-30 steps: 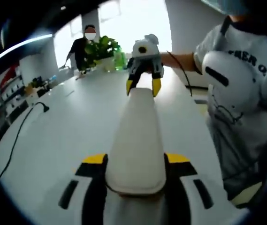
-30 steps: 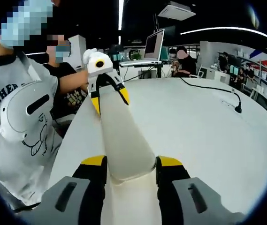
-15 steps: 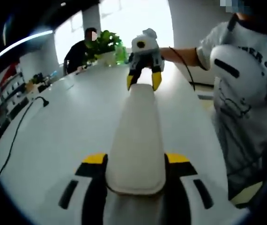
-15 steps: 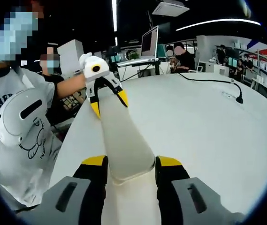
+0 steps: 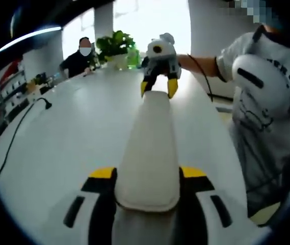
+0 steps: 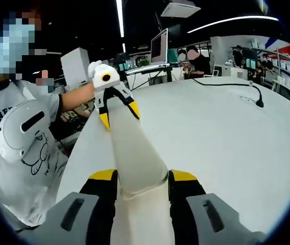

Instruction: Arrange the utensils inside the cutlery case until each visible utensil rests in its matching compartment.

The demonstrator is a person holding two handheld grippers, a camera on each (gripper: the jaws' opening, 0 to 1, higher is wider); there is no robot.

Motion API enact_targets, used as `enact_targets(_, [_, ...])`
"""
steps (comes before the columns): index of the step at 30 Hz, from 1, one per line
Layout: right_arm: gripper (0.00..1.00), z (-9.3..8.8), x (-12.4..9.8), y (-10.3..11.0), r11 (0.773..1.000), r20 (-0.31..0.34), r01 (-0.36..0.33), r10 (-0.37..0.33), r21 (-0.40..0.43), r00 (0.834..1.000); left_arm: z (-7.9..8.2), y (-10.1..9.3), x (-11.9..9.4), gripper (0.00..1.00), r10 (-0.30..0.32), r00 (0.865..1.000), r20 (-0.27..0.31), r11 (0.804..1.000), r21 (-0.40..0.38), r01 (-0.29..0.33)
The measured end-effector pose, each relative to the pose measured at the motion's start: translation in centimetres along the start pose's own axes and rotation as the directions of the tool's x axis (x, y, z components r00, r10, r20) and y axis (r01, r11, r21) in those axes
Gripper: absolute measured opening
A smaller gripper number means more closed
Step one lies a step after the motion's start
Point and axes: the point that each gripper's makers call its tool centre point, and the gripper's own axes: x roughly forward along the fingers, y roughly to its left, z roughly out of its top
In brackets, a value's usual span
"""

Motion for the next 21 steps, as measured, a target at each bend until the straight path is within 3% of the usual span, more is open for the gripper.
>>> enact_targets(9, [0.4,-0.1,-0.3,-0.2,1.0,0.01,0.003,-0.003,0.023,1.0,-0.6,-0.5,-1.0,0.52,0.013,1.0,-0.002,0.999,0.048,-0.013])
enact_targets(14, [0.4,-0.1,-0.3,-0.2,1.0,0.016,0.005,-0.006,0.023,1.0,-1.5,-0.2,-1.6,0.5,0.029,1.0,0.002,0.999,0.02,-0.029])
enact_targets(21, [0.4,0.0,-0.3,-0.2,1.0,0.041,0.01,-0.01,-0.004,0.999,-0.7,-0.2,-2.4,0.44,0.002,0.995,0.102,0.999,-0.054,0.003])
